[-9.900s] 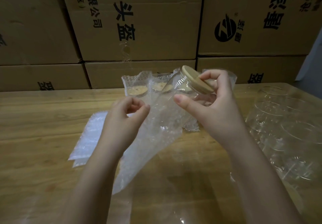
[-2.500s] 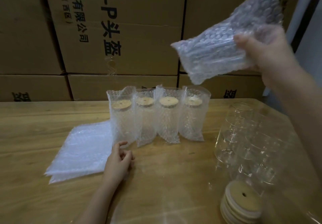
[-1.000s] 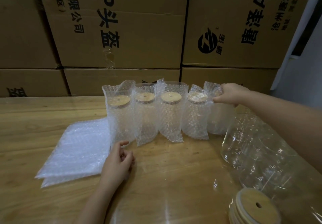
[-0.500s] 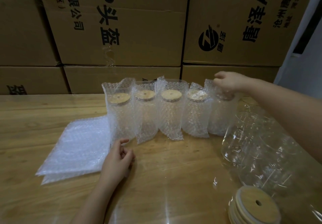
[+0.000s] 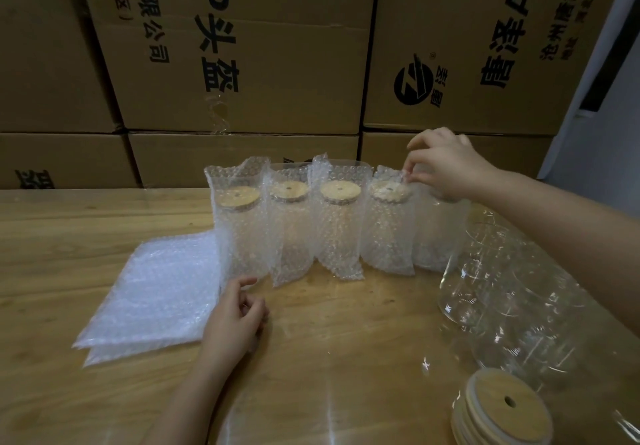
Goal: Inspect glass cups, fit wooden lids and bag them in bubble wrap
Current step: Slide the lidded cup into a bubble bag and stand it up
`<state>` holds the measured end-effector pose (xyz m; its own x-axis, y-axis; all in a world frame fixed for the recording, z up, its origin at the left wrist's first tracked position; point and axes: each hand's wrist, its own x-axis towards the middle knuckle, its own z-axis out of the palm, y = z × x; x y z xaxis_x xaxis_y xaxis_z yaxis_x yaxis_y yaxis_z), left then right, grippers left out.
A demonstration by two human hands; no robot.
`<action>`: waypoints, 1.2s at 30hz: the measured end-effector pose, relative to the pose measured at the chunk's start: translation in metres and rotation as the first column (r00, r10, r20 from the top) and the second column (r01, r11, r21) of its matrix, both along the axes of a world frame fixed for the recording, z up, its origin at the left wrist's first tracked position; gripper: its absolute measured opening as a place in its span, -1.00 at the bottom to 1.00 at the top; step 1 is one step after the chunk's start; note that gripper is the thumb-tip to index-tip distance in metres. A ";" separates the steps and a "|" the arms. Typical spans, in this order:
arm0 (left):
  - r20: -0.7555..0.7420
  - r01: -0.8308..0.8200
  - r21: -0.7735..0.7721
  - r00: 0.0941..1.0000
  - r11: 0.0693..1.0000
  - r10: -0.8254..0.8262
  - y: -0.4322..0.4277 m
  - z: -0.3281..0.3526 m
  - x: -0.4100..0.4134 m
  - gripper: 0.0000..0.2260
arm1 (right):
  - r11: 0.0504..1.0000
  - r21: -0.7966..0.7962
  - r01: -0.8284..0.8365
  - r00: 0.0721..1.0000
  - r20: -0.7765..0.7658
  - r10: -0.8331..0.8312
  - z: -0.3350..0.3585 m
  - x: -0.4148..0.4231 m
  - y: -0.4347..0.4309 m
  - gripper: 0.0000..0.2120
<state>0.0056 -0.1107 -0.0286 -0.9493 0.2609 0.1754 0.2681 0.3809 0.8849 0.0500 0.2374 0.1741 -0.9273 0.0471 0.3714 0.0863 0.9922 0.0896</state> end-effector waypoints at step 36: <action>-0.015 0.006 0.025 1.000 1.000 -0.006 0.000 0.000 -0.001 -0.77 | 0.875 -0.298 0.382 0.907 0.302 -0.294 -0.016 0.019 0.018 -0.27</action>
